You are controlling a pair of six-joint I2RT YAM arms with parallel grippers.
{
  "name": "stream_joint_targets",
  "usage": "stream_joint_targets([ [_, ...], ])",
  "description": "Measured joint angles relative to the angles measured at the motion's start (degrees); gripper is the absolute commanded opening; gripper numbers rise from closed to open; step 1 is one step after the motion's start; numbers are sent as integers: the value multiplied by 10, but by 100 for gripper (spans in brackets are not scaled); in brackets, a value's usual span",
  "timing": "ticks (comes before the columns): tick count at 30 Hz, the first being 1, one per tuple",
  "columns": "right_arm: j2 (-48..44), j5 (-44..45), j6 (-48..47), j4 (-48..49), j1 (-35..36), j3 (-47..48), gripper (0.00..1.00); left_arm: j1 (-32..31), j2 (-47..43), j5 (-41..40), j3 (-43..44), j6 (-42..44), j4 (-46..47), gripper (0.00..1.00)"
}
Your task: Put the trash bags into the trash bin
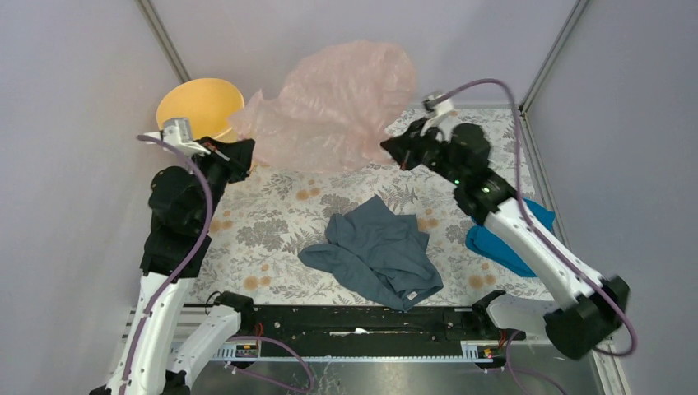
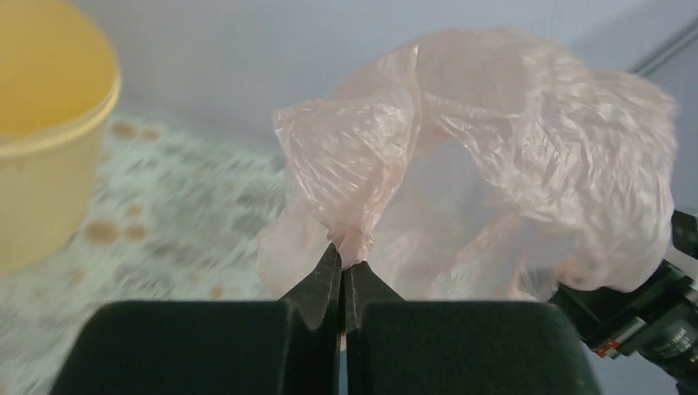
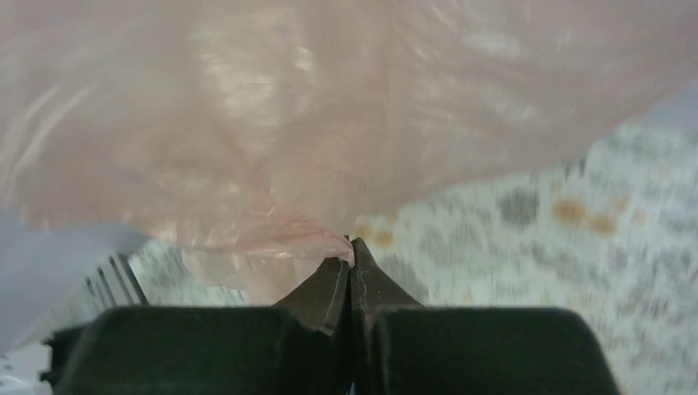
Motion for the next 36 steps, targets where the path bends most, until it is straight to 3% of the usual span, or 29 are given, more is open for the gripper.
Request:
stream_joint_targets([
  [3, 73, -11, 5, -45, 0, -19, 0, 0, 8, -15, -8, 19, -77, 0],
  [7, 107, -41, 24, -85, 1, -11, 0, 1, 8, 46, 6, 35, -101, 0],
  [10, 122, -70, 39, -90, 11, 49, 4, 1, 18, 139, 28, 24, -65, 0],
  [14, 133, -112, 57, -52, 47, 107, 9, -4, 34, 249, 19, -44, 61, 0],
  [17, 131, -137, 72, -17, 65, 99, 11, -29, 52, 267, -8, -82, 123, 0],
  [22, 136, -155, 90, 12, 66, 55, 17, -115, 129, 250, -11, -94, 147, 0],
  [28, 132, -162, 120, 74, 66, -32, 46, -139, 223, 233, -10, -101, 137, 0],
  [36, 85, -140, 157, 141, 66, -121, 70, -138, 235, 223, -29, -116, 145, 0],
])
